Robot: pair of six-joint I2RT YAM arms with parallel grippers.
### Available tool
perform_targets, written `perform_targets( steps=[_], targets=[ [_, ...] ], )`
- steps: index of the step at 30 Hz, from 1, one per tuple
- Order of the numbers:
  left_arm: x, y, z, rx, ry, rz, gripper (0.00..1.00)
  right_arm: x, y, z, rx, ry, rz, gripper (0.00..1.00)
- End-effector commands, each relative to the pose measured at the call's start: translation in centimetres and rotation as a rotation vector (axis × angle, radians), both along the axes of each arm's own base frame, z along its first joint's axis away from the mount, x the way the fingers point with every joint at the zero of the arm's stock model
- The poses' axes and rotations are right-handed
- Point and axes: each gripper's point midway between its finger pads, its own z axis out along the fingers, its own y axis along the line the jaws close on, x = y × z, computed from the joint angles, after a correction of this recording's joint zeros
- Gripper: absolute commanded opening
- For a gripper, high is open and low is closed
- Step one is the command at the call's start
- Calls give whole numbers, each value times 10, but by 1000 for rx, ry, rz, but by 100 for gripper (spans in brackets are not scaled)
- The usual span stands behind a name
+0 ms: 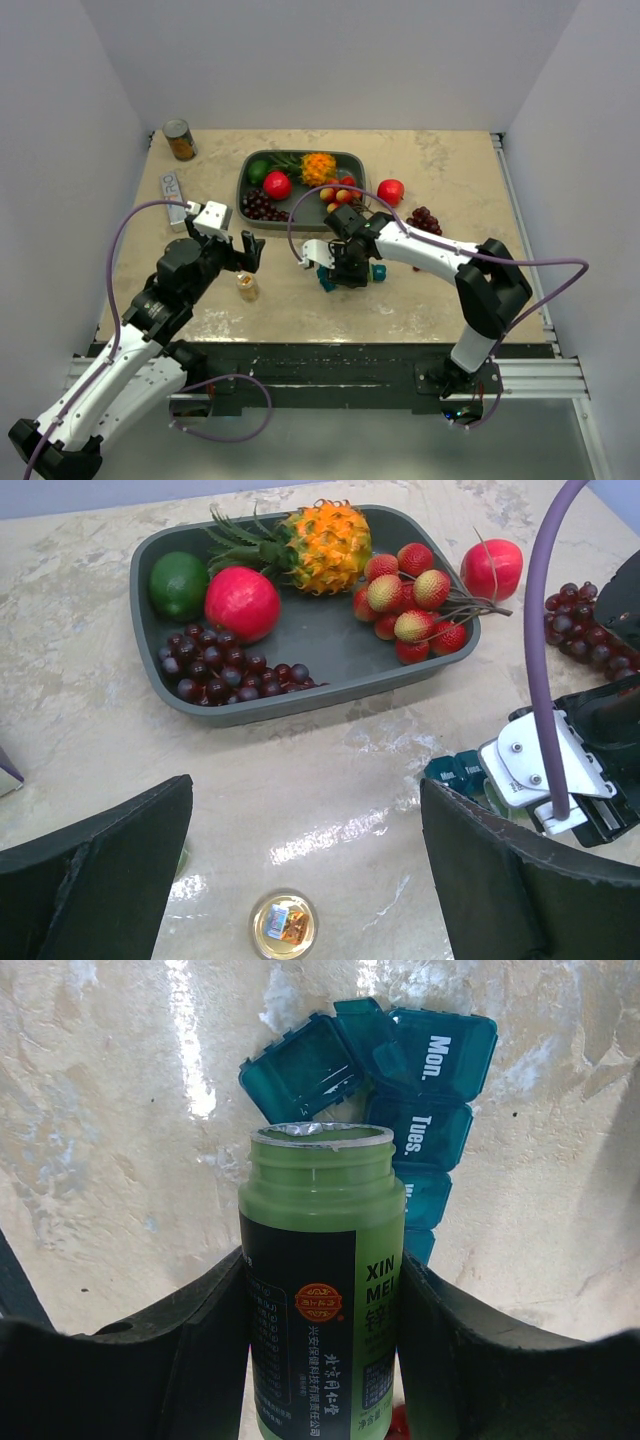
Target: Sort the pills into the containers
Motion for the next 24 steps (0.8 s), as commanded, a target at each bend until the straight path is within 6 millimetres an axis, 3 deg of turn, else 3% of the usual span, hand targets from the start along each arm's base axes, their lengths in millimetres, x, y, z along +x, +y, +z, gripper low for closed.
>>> perform_targets(
  steps=[1, 10, 17, 24],
  targets=[
    [2, 4, 18, -16, -55, 16, 99, 10, 5, 15, -12, -52, -19, 0],
    [3, 9, 20, -24, -63, 38, 99, 8, 6, 13, -62, -57, -8, 0],
    [9, 35, 17, -27, -48, 174, 99, 5, 6, 13, -80, -54, 0, 0],
    [10, 37, 17, -35, -51, 173, 99, 6, 6, 14, -88, -55, -1, 0]
  ],
)
